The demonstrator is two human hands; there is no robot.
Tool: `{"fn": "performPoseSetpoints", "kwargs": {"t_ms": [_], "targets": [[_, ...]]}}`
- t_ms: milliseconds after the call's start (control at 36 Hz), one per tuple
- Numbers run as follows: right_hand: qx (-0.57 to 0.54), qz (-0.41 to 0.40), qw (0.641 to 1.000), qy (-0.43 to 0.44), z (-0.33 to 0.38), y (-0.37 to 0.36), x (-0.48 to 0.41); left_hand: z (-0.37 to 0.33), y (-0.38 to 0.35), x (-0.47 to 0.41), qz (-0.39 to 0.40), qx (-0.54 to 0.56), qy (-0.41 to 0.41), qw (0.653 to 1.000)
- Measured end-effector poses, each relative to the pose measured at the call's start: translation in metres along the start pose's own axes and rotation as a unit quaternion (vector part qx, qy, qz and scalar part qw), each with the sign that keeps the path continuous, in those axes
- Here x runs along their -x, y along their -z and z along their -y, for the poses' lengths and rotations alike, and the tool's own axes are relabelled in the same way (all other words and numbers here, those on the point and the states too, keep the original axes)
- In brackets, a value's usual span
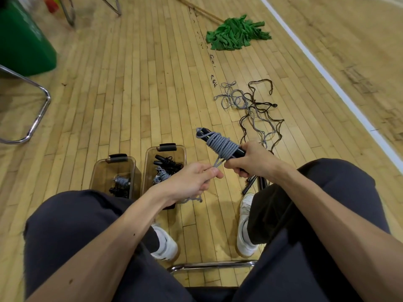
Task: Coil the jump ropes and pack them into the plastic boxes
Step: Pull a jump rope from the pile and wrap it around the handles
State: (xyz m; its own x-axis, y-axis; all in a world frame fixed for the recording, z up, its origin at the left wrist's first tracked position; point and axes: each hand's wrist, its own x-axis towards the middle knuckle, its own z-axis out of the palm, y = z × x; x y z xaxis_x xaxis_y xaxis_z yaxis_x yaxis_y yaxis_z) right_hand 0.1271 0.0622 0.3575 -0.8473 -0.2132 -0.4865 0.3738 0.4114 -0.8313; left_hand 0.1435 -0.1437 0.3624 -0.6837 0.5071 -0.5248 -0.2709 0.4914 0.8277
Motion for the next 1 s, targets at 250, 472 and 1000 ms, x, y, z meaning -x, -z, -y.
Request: {"fn": "performPoseSetpoints", "kwargs": {"t_ms": [250, 472, 1000], "targets": [[0.049, -0.017, 0.998, -0.042, -0.005, -0.003, -0.009, 0.003, 0.000, 0.001, -0.094, -0.219, -0.068, 0.969], [0.062, 0.014, 0.993, -0.103, -0.009, -0.007, -0.012, 0.006, 0.007, 0.006, -0.182, -0.481, -0.158, 0.843], [0.266, 0.269, 0.921, -0.090, -0.010, -0.033, 0.000, 0.015, 0.020, -0.006, -0.138, -0.495, -0.271, 0.814]]}}
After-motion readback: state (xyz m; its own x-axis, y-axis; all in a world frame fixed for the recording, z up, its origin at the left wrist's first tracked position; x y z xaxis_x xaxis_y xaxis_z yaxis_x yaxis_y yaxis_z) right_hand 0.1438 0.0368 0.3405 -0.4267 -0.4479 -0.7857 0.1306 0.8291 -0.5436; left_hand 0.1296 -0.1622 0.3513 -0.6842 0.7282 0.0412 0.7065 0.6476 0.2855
